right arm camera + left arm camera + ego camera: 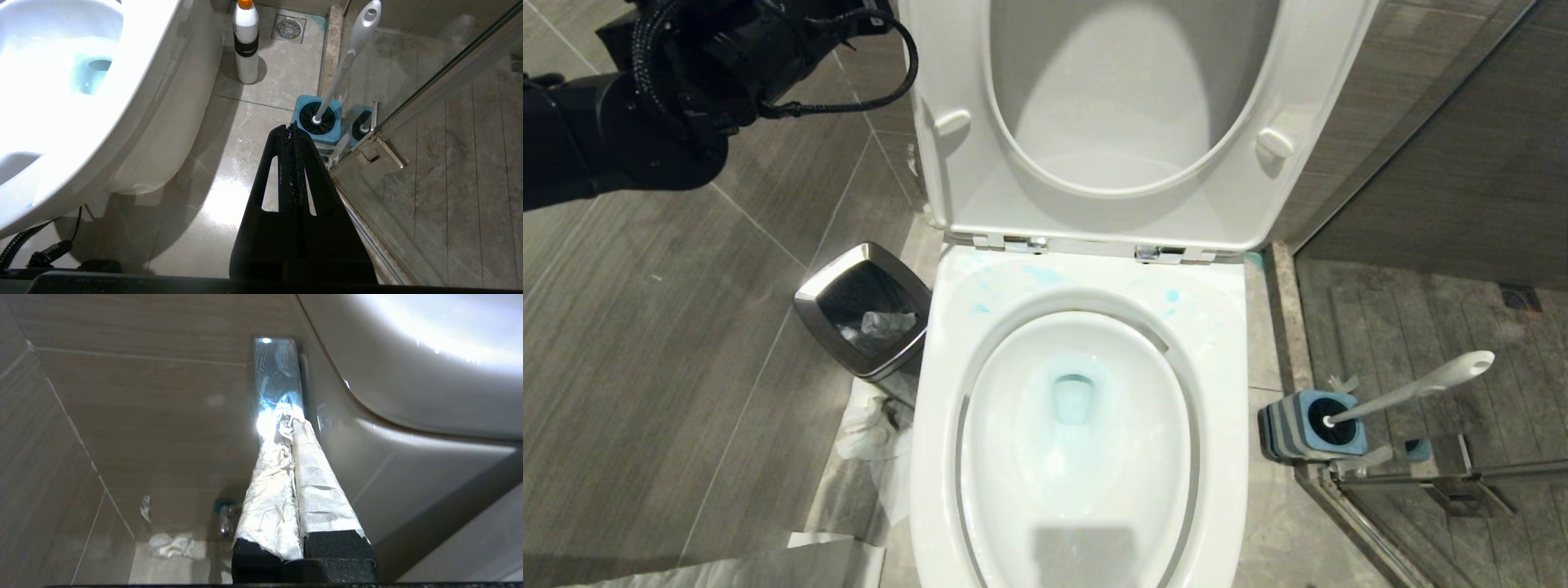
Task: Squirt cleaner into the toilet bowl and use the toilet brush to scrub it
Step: Flush the toilet
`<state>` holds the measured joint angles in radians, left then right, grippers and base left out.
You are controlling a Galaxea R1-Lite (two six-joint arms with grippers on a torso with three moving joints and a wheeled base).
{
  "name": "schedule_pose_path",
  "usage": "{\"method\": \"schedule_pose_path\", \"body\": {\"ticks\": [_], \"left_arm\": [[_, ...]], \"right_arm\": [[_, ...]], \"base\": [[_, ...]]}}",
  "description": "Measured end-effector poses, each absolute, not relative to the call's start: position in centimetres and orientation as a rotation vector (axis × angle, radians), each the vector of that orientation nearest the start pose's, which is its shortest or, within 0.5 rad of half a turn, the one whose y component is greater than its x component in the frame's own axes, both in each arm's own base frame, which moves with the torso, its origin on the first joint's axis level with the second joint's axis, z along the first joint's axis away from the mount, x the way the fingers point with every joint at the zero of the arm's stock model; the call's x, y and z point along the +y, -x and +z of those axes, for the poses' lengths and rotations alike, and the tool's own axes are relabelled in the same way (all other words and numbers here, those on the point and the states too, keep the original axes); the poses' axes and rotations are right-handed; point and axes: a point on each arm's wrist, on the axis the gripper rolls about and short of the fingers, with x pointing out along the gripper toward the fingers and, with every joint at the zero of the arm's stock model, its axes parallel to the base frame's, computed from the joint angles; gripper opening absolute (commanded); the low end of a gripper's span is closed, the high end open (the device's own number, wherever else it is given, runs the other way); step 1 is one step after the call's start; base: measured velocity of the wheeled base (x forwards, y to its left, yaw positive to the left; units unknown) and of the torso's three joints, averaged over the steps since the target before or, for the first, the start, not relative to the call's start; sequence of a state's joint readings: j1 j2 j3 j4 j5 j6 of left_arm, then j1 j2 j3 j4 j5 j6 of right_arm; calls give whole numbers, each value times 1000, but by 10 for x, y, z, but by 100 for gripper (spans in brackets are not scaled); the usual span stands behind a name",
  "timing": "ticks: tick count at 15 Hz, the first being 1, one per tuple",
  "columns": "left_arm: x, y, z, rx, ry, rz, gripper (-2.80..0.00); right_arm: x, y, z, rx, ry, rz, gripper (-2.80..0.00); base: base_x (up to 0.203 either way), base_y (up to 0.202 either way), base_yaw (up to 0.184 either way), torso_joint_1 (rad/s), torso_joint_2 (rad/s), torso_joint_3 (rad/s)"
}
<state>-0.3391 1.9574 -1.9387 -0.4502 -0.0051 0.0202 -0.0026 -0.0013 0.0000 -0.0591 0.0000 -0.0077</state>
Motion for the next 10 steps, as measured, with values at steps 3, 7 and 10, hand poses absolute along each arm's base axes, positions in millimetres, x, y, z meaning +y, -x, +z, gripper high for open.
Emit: {"method": "schedule_pose_path", "body": {"ticks": [3,7,10], "left_arm": [[-128,-361,390,-403,43,-338,-280],[-127,-361,391,-410,43,-337,-280],[-127,-360,392,-413,44,-337,-280]], "right_arm": [[0,23,81,-60,8,-2,-280],[0,23,81,-60,7,-3,-280],[0,23,82,-60,8,-3,-280]], "base": [[0,0,0,0,0,0],[0,0,0,0,0,0],[0,0,0,0,0,0]]}}
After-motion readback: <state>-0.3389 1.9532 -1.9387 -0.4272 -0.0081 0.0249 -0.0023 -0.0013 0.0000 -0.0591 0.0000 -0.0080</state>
